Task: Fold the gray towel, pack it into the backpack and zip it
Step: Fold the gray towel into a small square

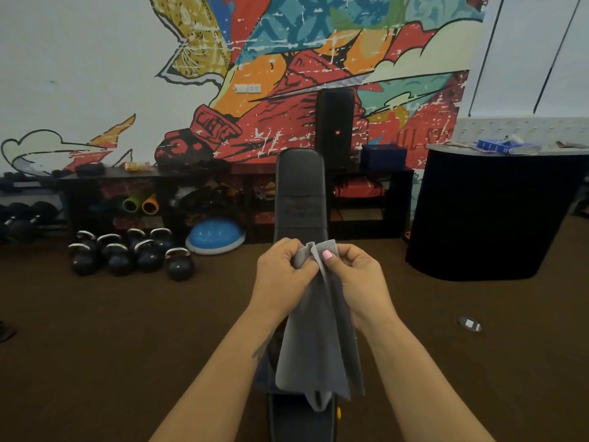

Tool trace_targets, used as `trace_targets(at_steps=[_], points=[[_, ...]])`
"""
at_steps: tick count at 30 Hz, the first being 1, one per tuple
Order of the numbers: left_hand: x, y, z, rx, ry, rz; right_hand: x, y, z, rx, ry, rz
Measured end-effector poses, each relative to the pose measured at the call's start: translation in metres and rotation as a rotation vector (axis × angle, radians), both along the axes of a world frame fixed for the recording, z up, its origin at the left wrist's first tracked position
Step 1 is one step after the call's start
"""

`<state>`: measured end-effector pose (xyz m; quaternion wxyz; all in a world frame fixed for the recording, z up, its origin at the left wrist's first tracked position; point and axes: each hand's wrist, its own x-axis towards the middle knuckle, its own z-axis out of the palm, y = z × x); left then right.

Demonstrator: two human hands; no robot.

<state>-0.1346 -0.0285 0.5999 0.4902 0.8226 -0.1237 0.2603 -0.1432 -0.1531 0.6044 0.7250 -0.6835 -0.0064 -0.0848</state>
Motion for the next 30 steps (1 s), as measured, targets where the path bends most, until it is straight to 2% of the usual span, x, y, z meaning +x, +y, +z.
trace_targets(at_steps=[8,21,30], points=[[-0.009,-0.001,-0.001,-0.116,0.075,-0.089,-0.008,-0.002,-0.002,0.002,-0.006,-0.005],[-0.016,-0.006,0.006,-0.255,0.108,0.020,-0.016,0.001,0.005,0.036,-0.045,0.042],[-0.018,-0.013,0.008,-0.346,0.138,-0.041,-0.020,0.003,0.008,0.077,-0.022,0.052]])
